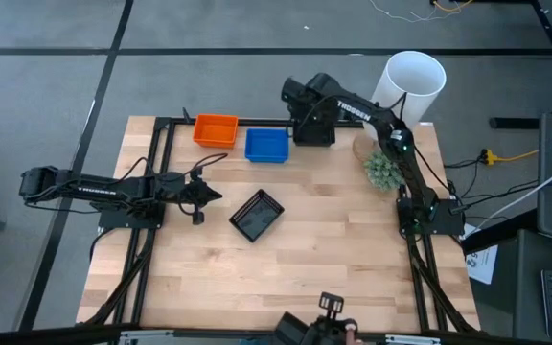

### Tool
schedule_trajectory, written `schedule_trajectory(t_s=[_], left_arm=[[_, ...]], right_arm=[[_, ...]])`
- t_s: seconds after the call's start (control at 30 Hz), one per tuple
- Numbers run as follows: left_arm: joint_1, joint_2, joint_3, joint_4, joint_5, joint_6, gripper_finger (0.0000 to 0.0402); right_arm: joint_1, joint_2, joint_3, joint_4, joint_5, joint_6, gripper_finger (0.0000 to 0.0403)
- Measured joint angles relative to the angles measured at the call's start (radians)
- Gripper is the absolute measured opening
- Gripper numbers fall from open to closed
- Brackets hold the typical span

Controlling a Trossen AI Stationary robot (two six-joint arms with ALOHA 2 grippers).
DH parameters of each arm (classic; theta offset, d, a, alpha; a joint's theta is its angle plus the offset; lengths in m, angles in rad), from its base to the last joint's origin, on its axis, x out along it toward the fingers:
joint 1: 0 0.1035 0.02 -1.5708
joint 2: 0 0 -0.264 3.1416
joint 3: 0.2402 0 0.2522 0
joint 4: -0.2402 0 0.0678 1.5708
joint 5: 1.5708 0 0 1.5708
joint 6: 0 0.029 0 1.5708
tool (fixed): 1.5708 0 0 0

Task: Stack baskets by color
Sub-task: Stack the bottom right black bin on the top black bin

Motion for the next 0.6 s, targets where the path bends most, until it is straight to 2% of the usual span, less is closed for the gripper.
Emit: schedule_trajectory(t_s=[0.2, 0.37, 0.6], left_arm=[[0.0, 0.0, 0.0, 0.0, 0.0, 0.003, 0.0], [0.0, 0.0, 0.0, 0.0, 0.0, 0.002, 0.0], [0.0, 0.0, 0.0, -0.026, 0.0, 0.0, 0.0]], right_arm=[[0.022, 0.002, -0.117, 0.088, 0.029, -0.064, 0.0], [0.031, -0.013, -0.135, 0.104, 0.05, -0.106, 0.0], [0.03, -0.132, -0.186, 0.182, -0.026, -0.126, 0.0]])
